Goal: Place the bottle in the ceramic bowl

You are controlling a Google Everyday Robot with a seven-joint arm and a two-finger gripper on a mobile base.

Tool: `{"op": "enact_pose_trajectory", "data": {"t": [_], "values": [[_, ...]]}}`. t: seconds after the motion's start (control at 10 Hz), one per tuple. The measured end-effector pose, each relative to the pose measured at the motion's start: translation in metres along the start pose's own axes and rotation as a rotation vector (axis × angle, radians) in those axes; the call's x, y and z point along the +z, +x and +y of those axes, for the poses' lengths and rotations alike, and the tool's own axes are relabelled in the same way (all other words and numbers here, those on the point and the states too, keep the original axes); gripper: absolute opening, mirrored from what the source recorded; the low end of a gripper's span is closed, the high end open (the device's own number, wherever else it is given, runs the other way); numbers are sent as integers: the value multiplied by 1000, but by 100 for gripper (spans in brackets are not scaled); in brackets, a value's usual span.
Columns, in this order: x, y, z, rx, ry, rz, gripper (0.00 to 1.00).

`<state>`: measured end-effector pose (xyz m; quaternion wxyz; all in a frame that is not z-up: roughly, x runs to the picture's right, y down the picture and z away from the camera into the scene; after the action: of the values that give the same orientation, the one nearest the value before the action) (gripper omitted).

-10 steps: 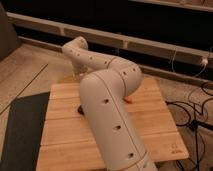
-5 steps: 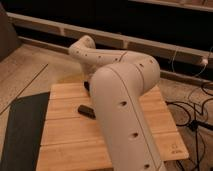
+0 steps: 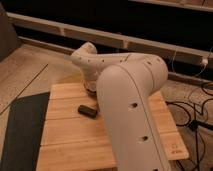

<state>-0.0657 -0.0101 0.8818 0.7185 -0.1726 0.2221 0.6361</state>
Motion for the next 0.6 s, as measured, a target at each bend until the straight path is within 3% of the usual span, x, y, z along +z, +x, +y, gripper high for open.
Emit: {"op": "enact_pose_trajectory", "data": {"t": [0.5,0.6], "values": [[4,3,-1,11,0,18,75],[5,3,-1,15,-6,20,79]]}}
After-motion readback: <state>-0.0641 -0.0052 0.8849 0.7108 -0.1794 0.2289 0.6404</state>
